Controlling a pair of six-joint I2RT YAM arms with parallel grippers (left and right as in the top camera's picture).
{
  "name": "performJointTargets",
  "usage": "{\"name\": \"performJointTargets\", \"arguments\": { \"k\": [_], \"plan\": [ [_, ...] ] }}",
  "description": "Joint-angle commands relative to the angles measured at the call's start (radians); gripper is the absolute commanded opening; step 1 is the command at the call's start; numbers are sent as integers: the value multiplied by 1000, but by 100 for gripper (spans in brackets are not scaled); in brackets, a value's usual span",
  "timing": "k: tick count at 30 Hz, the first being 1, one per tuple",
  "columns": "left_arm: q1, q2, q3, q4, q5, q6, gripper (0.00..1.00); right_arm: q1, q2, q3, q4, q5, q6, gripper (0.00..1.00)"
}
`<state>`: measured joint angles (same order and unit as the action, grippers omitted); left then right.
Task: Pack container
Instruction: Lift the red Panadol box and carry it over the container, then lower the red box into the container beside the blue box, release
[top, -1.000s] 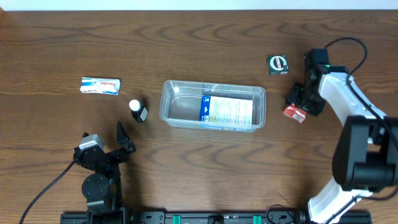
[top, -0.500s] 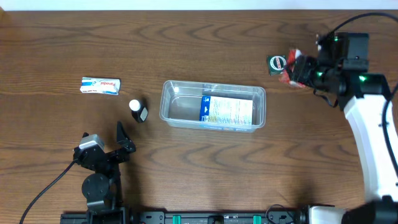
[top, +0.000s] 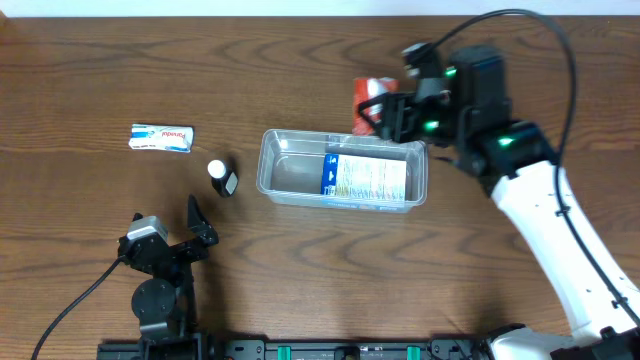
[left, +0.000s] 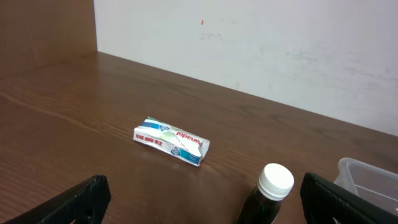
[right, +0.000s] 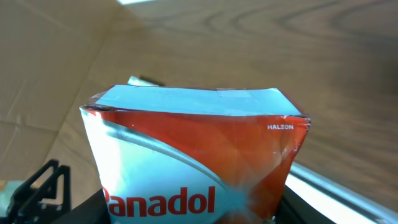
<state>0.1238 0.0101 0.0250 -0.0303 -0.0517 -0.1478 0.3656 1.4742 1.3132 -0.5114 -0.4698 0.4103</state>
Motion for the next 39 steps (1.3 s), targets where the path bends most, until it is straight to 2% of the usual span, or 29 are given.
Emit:
{"name": "performJointTargets", "arguments": {
  "k": [1, 7, 14, 20, 39],
  "plan": [
    [5, -5, -21, -37, -11, 20, 98, 87, 31, 13, 4, 130, 98, 54],
    [5, -5, -21, -37, -11, 20, 98, 227, 127, 14, 42, 280, 210, 53],
    [5, -5, -21, -37, -11, 20, 98, 310, 285, 14, 172, 289, 283, 51],
    [5, -5, -21, -37, -11, 20, 98, 326, 374, 14, 182, 285, 345, 50],
    [5, -5, -21, -37, -11, 20, 98, 401, 396, 13, 133, 346, 344, 51]
  ]
}}
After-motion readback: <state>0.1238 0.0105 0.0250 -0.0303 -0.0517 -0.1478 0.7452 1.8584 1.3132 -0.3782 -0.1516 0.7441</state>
